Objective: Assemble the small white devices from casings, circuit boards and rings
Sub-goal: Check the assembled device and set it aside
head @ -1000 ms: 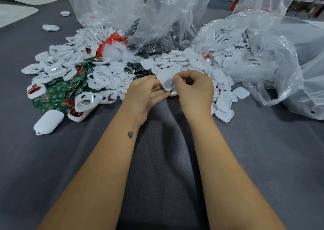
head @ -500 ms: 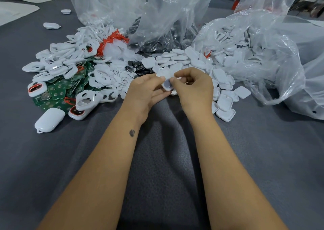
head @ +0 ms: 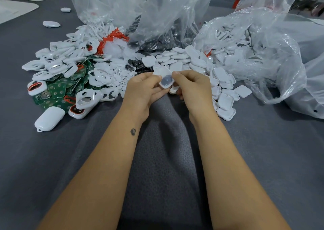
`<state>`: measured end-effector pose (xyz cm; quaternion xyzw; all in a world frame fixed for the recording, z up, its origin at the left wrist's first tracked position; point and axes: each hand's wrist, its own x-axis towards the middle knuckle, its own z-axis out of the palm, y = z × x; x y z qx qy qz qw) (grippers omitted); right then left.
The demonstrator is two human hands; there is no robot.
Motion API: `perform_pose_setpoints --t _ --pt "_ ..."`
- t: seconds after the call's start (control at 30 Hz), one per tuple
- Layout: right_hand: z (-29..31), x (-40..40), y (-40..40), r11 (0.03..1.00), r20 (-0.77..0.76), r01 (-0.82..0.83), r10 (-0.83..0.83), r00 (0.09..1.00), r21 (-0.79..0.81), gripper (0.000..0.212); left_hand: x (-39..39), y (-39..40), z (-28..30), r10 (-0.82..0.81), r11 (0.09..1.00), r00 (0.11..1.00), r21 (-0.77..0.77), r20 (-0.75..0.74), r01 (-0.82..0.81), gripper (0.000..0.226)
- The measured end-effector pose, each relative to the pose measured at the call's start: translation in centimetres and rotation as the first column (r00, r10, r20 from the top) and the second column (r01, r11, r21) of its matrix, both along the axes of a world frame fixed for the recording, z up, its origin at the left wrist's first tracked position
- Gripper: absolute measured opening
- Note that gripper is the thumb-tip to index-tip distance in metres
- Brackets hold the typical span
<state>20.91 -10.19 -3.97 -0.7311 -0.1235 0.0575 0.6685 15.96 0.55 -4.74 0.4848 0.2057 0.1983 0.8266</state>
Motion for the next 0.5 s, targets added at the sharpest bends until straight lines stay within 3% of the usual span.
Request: perform_pose_setpoints --t 0.5 --pt "-0.27 0.24 0.11 1.000 0.045 0.020 -0.021 0.999 0.021 0.013 0.31 0.29 0.05 -0.047 0.994 0.999 -0.095 -0.018 0.045 0.021"
